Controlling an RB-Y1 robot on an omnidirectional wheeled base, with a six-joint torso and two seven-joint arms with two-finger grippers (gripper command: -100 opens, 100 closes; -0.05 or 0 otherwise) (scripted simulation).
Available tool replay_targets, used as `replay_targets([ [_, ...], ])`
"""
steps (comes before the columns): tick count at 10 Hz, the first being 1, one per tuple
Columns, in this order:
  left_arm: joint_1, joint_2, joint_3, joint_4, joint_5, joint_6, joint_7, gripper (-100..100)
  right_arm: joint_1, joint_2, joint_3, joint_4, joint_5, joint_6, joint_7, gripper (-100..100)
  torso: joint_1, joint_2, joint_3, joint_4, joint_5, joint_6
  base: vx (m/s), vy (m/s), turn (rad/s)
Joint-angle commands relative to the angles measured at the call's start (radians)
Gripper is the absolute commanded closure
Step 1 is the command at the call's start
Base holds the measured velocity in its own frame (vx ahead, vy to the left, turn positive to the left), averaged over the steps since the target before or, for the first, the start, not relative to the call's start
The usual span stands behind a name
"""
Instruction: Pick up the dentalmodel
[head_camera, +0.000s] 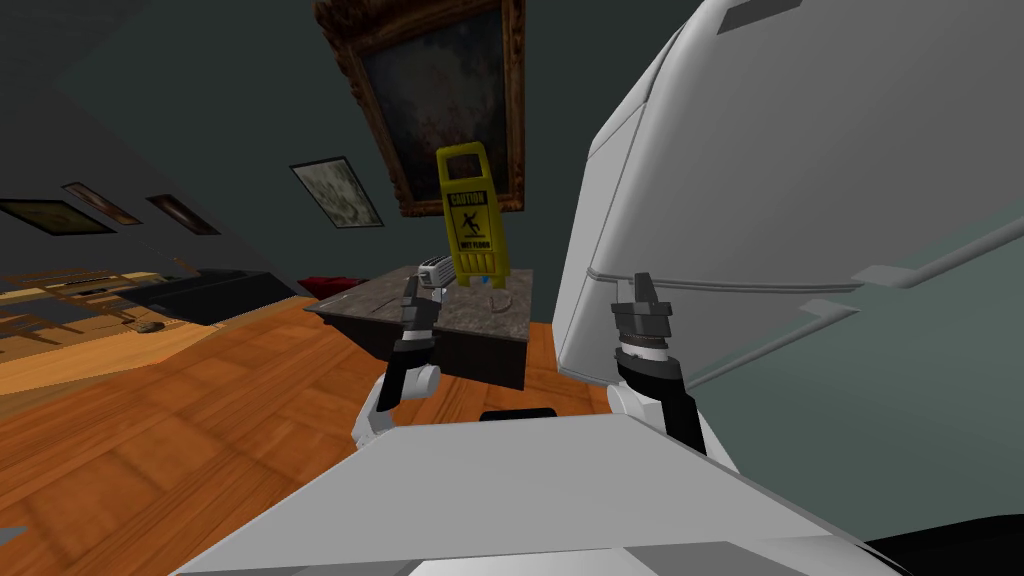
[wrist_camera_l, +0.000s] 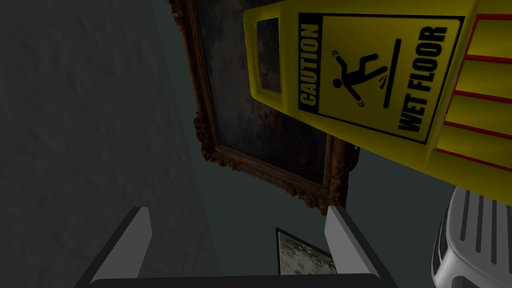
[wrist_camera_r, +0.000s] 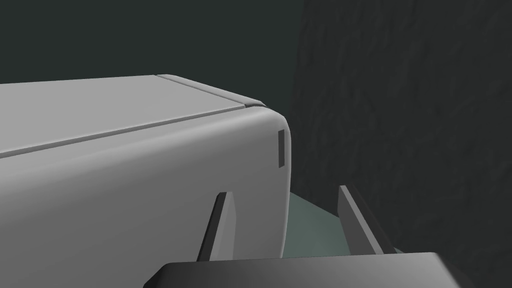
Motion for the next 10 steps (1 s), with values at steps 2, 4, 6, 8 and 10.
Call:
replay_targets([
  [2,-0.061,0.012,-0.009,0.064,0.001,0.045,0.009,-100,0.000,0.000,0.000,0.000,0.000,0.000,0.000,0,0.000,0.000,0.000,0.000,0.000,0.000,-0.045,-0.026,-0.009],
  [4,-0.112,0.024,-0.016,0.116,0.003,0.093,0.019,-100,0.000,0.000,0.000,0.000,0.000,0.000,0.000,0,-0.001,0.000,0.000,0.000,0.000,0.000,-0.036,-0.030,-0.011],
  [6,-0.165,0.035,-0.022,0.171,0.006,0.143,0.028,-100,0.000,0.000,0.000,0.000,0.000,0.000,0.000,0,-0.001,0.000,0.000,0.000,0.000,0.000,-0.038,-0.032,-0.009],
  [8,-0.220,0.045,-0.028,0.228,0.008,0.197,0.038,-100,0.000,0.000,0.000,0.000,0.000,0.000,0.000,0,-0.001,0.000,0.000,0.000,0.000,0.000,-0.035,-0.034,-0.010],
  [10,-0.274,0.055,-0.034,0.286,0.010,0.252,0.047,-100,0.000,0.000,0.000,0.000,0.000,0.000,0.000,0,-0.001,0.000,0.000,0.000,0.000,0.000,-0.028,-0.036,-0.009],
])
